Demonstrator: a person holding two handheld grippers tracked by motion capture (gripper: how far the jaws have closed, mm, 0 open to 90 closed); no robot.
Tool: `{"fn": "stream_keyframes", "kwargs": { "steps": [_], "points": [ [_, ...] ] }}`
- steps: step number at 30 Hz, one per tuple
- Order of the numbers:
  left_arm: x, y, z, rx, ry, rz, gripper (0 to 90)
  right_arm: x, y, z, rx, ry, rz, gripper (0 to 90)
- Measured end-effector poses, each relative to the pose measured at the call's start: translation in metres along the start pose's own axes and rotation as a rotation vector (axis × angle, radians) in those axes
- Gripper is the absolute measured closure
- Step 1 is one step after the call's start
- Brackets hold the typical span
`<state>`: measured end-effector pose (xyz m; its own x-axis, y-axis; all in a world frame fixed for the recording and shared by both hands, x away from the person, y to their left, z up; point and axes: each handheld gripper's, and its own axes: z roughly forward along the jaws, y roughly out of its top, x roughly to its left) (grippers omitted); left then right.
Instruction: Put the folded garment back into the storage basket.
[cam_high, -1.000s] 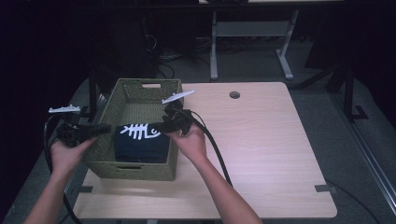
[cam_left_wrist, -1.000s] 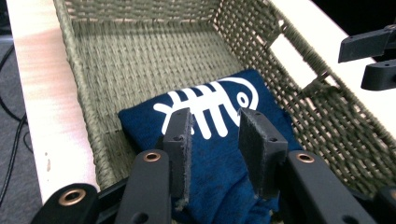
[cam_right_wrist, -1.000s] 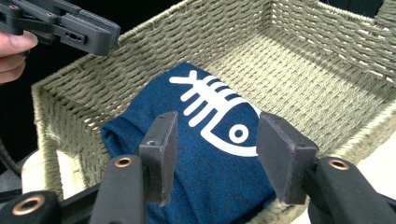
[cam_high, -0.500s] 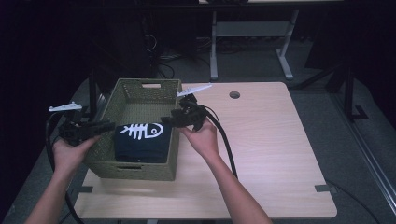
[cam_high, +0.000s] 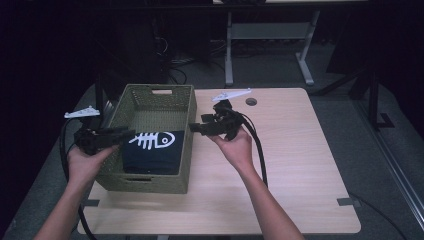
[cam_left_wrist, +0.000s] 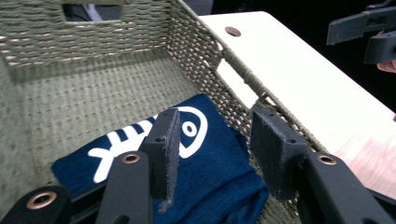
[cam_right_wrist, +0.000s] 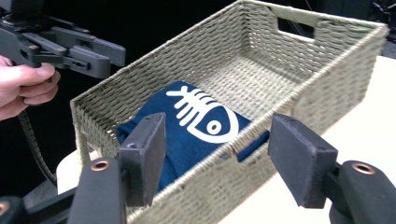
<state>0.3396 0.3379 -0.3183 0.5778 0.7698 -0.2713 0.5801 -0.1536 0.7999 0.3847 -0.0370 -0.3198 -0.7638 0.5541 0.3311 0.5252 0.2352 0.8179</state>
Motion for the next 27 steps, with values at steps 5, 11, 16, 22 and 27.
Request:
{"fn": "stream_keyframes", "kwargs": {
  "steps": [5,11,16,22,27],
  "points": [
    [-0.014,0.004,0.008,0.002,-0.014,0.028,49.1,-0.01,-0.007,-0.018,-0.016,-0.012,0.018,33.2],
    [-0.027,0.006,0.015,-0.003,-0.035,0.042,45.7,-0.016,-0.013,-0.034,-0.032,-0.03,0.024,32.0],
    [-0.036,0.008,0.021,-0.012,-0.051,0.052,41.8,-0.021,-0.018,-0.046,-0.041,-0.041,0.032,31.0],
    [-0.048,0.012,0.029,-0.013,-0.06,0.073,38.9,-0.029,-0.025,-0.062,-0.05,-0.069,0.044,29.3],
    [-0.056,0.014,0.037,-0.004,-0.07,0.082,36.2,-0.034,-0.03,-0.073,-0.053,-0.077,0.054,28.4]
  ]
}}
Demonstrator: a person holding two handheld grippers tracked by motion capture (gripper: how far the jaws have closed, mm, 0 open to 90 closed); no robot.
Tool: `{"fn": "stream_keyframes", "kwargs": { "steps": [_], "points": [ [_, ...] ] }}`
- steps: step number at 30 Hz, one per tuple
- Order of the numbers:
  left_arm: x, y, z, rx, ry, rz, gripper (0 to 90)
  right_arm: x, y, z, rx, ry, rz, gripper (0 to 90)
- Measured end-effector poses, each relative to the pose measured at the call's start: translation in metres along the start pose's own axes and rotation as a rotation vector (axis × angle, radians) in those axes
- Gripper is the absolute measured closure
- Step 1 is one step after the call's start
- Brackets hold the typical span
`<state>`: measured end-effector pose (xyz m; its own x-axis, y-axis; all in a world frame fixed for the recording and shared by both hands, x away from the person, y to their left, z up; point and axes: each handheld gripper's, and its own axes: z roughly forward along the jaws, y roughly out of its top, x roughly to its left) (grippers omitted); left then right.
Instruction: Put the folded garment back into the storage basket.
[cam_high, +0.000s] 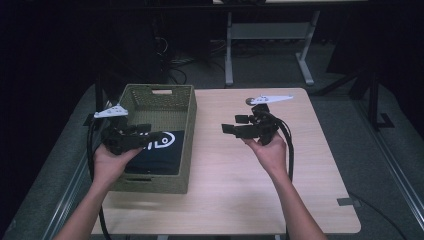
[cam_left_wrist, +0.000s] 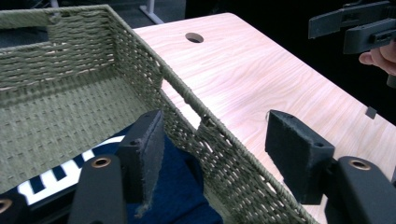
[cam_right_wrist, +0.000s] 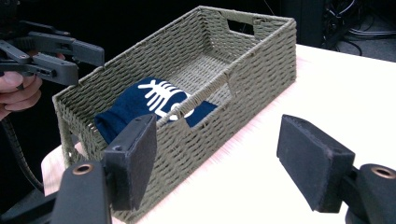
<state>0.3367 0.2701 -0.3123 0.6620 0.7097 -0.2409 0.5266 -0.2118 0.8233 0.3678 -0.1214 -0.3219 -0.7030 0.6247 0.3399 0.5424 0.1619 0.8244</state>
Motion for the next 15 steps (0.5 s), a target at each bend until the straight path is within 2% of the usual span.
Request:
{"fn": "stream_keyframes", "kwargs": {
  "steps": [6,15],
  "points": [
    [-0.01,0.005,0.007,-0.017,-0.02,0.007,34.3,-0.01,-0.007,-0.016,-0.006,-0.014,0.009,25.8],
    [-0.021,0.007,0.019,-0.006,-0.035,0.02,31.6,-0.022,-0.017,-0.041,-0.03,-0.034,0.025,24.3]
  ]
}}
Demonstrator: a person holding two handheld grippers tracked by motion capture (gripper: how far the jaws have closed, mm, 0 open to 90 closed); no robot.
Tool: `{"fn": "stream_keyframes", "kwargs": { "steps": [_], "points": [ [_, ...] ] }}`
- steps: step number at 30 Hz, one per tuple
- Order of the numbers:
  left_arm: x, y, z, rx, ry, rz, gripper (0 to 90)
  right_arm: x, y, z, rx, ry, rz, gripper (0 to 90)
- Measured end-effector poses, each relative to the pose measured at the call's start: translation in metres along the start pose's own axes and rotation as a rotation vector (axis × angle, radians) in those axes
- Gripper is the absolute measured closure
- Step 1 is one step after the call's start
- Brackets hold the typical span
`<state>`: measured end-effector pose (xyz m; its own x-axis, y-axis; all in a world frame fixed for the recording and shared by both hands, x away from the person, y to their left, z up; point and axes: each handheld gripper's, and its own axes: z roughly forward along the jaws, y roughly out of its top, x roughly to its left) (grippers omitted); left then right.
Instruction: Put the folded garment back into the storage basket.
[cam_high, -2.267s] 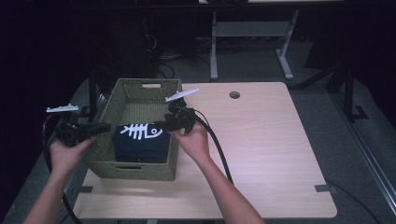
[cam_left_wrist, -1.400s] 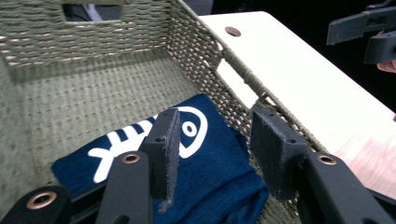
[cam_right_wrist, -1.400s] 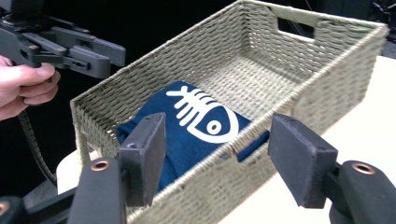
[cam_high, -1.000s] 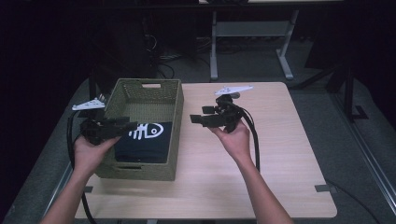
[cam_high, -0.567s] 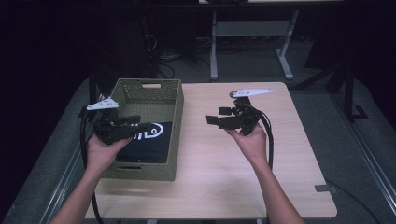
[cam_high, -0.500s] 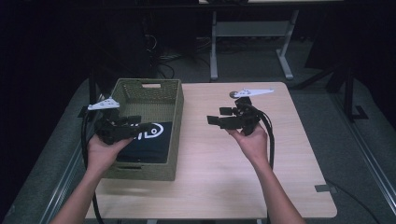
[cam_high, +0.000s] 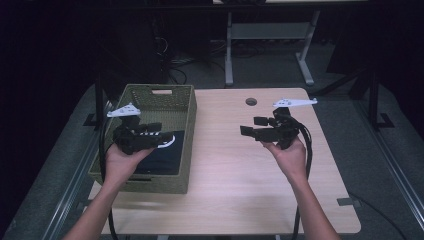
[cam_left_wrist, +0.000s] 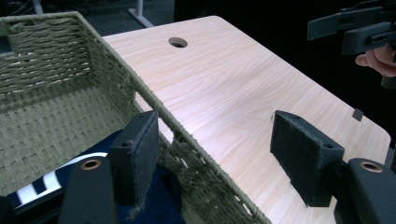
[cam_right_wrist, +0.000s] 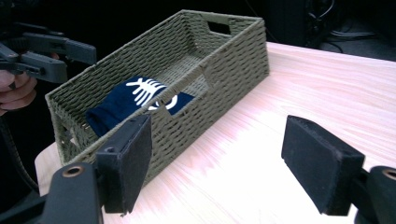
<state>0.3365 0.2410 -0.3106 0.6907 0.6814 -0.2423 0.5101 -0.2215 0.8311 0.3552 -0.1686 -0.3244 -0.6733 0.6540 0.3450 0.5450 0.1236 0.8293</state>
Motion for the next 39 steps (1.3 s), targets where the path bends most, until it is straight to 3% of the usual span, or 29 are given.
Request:
{"fn": "stream_keyframes", "kwargs": {
  "steps": [28,39],
  "points": [
    [-0.038,0.006,0.038,0.017,-0.071,0.032,27.9,-0.023,-0.019,-0.043,-0.014,-0.043,0.025,23.8],
    [-0.059,0.009,0.055,0.023,-0.102,0.059,27.5,-0.033,-0.029,-0.062,-0.017,-0.071,0.032,23.8]
  ]
}}
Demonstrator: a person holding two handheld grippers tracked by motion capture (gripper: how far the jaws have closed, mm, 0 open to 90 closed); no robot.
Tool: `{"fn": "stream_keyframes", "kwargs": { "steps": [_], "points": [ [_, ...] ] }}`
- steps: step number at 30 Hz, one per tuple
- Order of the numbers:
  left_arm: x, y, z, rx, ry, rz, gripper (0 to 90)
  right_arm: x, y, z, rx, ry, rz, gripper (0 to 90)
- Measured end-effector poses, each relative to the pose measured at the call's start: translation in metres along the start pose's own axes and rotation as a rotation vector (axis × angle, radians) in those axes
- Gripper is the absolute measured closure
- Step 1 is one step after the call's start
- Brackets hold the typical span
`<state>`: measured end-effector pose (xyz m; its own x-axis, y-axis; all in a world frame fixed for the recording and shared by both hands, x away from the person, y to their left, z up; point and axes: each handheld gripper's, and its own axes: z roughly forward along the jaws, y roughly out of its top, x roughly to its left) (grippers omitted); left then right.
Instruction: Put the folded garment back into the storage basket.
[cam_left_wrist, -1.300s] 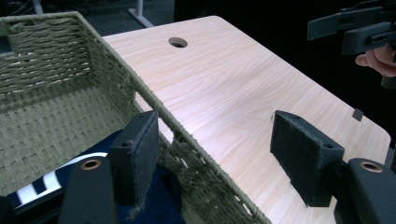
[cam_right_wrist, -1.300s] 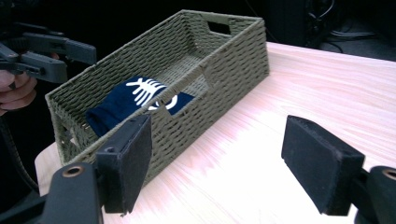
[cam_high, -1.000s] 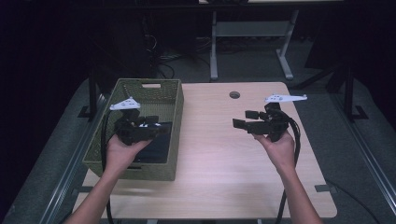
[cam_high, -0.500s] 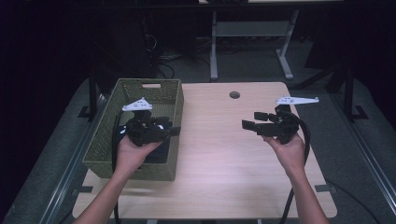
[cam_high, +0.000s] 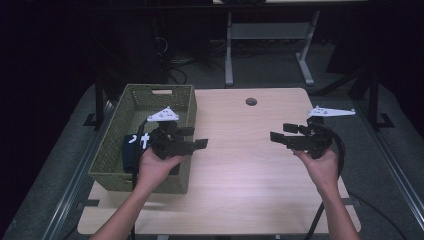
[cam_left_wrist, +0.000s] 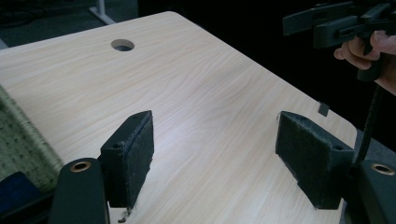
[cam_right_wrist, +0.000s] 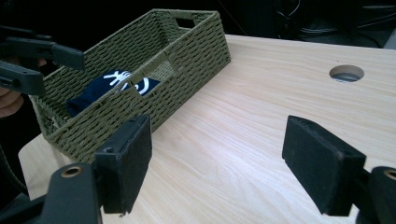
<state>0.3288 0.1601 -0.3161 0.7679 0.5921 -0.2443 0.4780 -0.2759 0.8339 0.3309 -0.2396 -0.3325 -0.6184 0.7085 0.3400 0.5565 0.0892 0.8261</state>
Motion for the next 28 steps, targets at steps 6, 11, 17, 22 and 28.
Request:
{"fn": "stream_keyframes", "kwargs": {
  "steps": [6,11,17,22,28],
  "points": [
    [-0.009,-0.001,0.009,-0.001,-0.014,0.009,27.5,-0.004,-0.004,-0.009,-0.007,-0.018,0.0,23.8],
    [-0.018,-0.003,0.018,-0.001,-0.023,0.017,27.5,-0.01,-0.012,-0.018,0.0,-0.045,0.008,23.8],
    [-0.031,-0.005,0.028,0.001,-0.041,0.031,27.5,-0.017,-0.022,-0.028,-0.002,-0.073,0.017,23.8],
    [-0.044,-0.009,0.039,0.012,-0.062,0.047,27.5,-0.025,-0.033,-0.039,-0.007,-0.096,0.03,23.8],
    [-0.061,-0.016,0.052,0.019,-0.102,0.07,27.2,-0.031,-0.047,-0.053,-0.017,-0.12,0.046,23.8]
  ]
}}
